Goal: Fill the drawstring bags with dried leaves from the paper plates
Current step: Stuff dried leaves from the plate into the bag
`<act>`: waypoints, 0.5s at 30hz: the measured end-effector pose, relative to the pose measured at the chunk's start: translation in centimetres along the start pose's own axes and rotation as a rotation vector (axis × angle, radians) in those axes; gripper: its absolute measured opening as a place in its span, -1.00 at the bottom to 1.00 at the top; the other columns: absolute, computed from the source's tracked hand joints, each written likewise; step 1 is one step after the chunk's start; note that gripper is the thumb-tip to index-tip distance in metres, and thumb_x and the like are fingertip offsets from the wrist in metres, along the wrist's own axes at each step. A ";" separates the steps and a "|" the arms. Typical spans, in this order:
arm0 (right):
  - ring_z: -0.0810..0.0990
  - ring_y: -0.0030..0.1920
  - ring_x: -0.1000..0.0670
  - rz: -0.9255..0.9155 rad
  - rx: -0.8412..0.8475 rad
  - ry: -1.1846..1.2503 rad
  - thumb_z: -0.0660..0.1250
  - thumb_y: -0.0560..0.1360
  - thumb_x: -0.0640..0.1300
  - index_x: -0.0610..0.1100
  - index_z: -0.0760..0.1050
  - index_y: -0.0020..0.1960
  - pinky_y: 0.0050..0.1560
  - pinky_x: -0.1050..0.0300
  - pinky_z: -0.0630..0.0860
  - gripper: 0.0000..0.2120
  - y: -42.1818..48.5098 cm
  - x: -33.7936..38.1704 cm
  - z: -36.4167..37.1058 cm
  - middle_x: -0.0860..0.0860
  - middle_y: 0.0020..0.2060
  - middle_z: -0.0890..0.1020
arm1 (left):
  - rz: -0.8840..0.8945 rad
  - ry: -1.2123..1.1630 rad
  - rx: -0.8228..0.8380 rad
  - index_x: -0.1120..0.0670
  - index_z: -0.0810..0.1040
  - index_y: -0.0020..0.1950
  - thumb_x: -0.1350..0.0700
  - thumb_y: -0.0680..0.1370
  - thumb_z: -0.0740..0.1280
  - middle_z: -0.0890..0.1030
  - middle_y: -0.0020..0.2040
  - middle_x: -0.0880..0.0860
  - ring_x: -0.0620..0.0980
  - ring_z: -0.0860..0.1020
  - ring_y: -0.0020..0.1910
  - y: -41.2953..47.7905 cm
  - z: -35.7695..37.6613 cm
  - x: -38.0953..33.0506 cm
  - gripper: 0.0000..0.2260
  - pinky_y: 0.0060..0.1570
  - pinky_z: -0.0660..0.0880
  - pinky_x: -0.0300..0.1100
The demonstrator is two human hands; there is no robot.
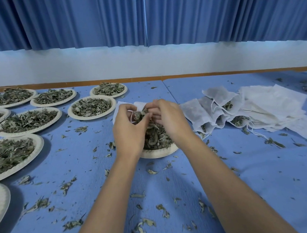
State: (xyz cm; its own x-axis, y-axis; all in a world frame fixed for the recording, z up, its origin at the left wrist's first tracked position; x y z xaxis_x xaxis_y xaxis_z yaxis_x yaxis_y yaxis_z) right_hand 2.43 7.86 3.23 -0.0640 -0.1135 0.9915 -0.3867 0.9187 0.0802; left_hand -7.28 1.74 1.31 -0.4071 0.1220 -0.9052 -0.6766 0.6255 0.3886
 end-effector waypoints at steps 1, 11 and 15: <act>0.61 0.06 -0.02 -0.002 0.003 -0.017 0.13 0.56 -0.11 -0.10 0.62 -0.10 0.24 -0.08 0.47 -0.71 0.0 0.0 0.0 -0.03 -0.08 0.68 | -0.007 0.009 -0.014 -0.16 0.36 -0.13 -0.01 0.44 0.47 0.49 -0.20 -0.12 -0.15 0.47 -0.25 0.1 -0.1 0.1 -0.74 -0.33 0.36 -0.40; 0.64 -0.13 0.09 -0.156 -0.108 -0.232 0.30 0.47 -0.15 -0.04 0.61 -0.18 -0.06 0.25 0.53 -0.87 0.3 0.3 -1.9 0.10 -0.20 0.67 | -0.016 -0.027 -0.031 -0.12 0.41 -0.21 0.13 0.42 0.48 0.43 -0.30 -0.08 -0.30 0.38 -0.41 0.5 -0.7 0.5 -0.73 -0.38 0.32 -0.40; 0.61 -0.13 0.10 -0.353 -0.153 -0.484 0.39 0.47 -0.11 -0.01 0.61 -0.02 -0.07 0.09 0.56 -0.90 -0.1 0.5 -1.6 0.10 -0.10 0.65 | 0.026 -0.089 0.035 -0.09 0.42 -0.19 0.18 0.42 0.48 0.46 -0.25 -0.08 -0.31 0.38 -0.37 0.4 -0.5 0.1 -0.74 -0.32 0.35 -0.45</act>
State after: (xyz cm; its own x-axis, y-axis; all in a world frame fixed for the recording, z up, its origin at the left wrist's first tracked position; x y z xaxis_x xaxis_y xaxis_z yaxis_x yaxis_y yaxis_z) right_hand 3.89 8.34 3.84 -0.3804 -0.5461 0.7464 -0.3264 0.8344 0.4441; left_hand -7.89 1.63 1.46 -0.3667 0.2054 -0.9074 -0.6440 0.6479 0.4069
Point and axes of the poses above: each hand's wrist, its own y-axis towards the middle knuckle, its own z-axis out of the palm, x = y × z, the point moved 4 cm from there along y, towards the middle knuckle
